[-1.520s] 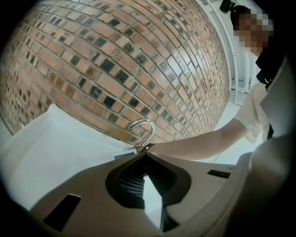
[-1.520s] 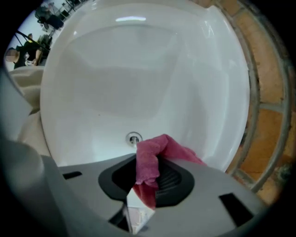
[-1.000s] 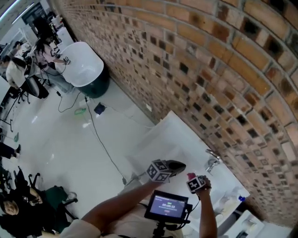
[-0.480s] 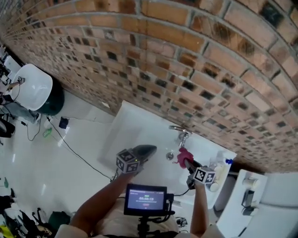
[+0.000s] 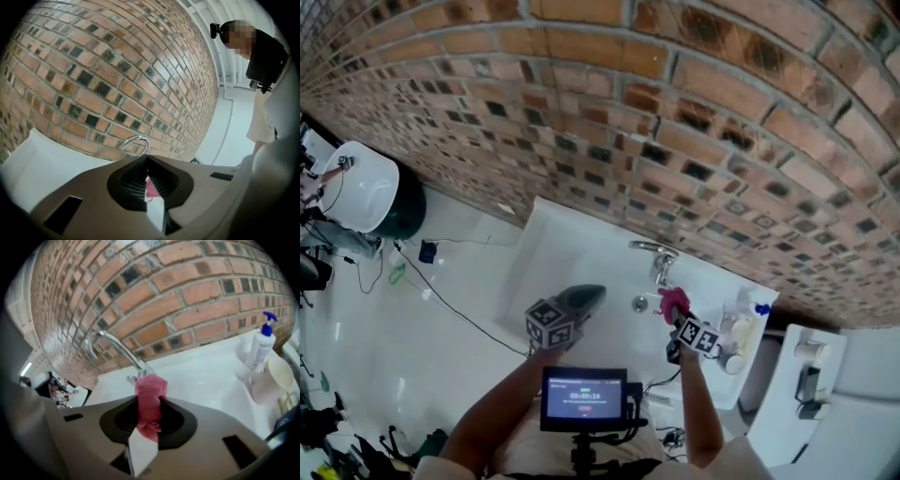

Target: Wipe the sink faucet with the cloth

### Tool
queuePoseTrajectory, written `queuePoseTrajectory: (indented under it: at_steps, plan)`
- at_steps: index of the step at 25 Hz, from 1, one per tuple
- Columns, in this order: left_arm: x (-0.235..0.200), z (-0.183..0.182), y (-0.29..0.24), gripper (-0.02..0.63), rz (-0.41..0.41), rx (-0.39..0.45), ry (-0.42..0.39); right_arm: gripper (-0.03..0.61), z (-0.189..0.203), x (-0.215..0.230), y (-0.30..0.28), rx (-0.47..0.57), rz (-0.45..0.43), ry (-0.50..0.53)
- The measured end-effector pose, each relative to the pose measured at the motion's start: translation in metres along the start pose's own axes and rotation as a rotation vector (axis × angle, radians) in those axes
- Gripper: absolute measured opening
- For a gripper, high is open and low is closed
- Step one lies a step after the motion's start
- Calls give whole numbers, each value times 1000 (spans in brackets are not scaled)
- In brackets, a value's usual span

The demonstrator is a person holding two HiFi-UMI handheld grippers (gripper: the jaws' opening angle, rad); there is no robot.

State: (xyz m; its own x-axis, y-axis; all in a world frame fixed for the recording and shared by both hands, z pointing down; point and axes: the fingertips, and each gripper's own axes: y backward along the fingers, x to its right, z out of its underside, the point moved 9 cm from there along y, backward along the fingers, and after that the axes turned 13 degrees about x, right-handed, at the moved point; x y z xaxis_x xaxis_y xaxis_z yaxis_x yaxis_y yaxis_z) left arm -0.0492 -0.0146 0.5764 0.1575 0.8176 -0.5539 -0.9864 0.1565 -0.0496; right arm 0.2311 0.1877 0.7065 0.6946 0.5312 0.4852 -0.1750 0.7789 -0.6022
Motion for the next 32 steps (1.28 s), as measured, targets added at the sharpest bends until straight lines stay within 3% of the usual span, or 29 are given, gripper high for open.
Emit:
queuePoseTrajectory:
  at_steps: [2,6,12,19,24,32]
  plan:
    - [0,3,1,6,-9,-15,5,103,27,5,-27,-38,38,0]
    - [-1,5,4,6,-31,-32,5,103,47,1,-78,0,-8,1]
    - [-4,7,15,6,-74,-51,5,101,49,-21,-114,42,59,266]
    - [-14,10,22,6,-101,-37,20,100,48,-28,-111,28,28,235]
    - [-10,14,12,6,-79,-46,28,100,43,-50,-99,39,-85,236]
    - [-2,-2,7,6,-45,-28,-18,100,-20,-101,-21,321,-354,263]
